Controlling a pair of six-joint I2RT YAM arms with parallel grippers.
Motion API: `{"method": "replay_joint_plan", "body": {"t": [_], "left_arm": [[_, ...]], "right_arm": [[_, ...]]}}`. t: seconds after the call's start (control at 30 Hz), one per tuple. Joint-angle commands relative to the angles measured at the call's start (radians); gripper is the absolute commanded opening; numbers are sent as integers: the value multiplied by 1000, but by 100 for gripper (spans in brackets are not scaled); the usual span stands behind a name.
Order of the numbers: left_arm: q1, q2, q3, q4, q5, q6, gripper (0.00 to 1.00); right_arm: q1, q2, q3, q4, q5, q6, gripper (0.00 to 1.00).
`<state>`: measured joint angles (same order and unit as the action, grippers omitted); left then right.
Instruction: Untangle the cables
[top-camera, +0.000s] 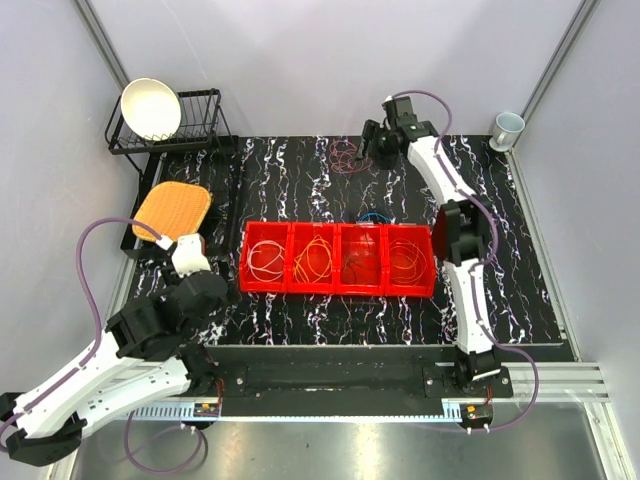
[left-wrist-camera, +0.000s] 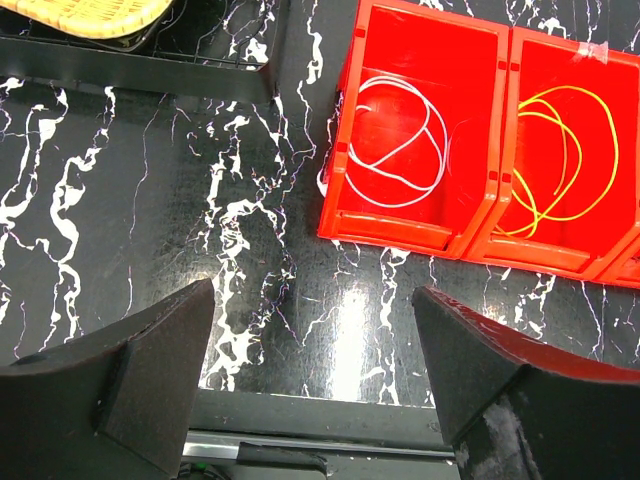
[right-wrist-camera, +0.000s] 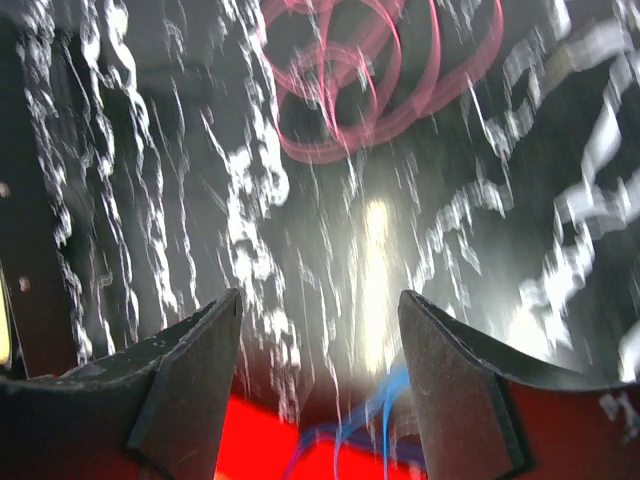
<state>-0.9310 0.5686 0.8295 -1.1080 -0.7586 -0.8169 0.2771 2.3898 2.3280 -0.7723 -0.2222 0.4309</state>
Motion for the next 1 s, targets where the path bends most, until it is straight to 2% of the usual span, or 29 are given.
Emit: {"method": "replay_joint_plan", "body": {"t": [0.0, 0.03, 0.1, 0.3, 0.63, 0.7, 0.73, 0.77, 0.87, 0.9, 0.97], "left_arm": [[9, -4, 33, 20, -4, 1, 83], [11, -3, 31, 20, -4, 1, 83], [20, -1, 31, 20, -4, 1, 83], [41, -1, 31, 20, 2, 1, 83], [66, 10, 25, 37, 27, 13, 83], [64, 5, 25, 40, 28, 16, 83], [66, 5, 23, 40, 27, 18, 83], [66, 8, 25, 40, 27, 18, 83], [64, 8, 23, 39, 22, 15, 83], [66, 7, 25, 39, 22, 15, 83], [66, 7, 23, 36, 21, 12, 82]], "right_arm": [[7, 182, 267, 30, -69, -12, 70], [5, 213, 336, 44, -78, -1, 70], [2, 275, 364, 114, -95, 9, 71], [1, 333, 321, 289, -100, 90, 72], [1, 442, 353, 412, -118, 218, 66], [1, 453, 366, 433, -140, 262, 59], [2, 463, 372, 438, -178, 276, 53], [2, 466, 378, 453, -195, 290, 33], [8, 451, 375, 493, -242, 368, 4], [8, 441, 375, 505, -249, 380, 0], [13, 404, 376, 543, -276, 399, 0]]}}
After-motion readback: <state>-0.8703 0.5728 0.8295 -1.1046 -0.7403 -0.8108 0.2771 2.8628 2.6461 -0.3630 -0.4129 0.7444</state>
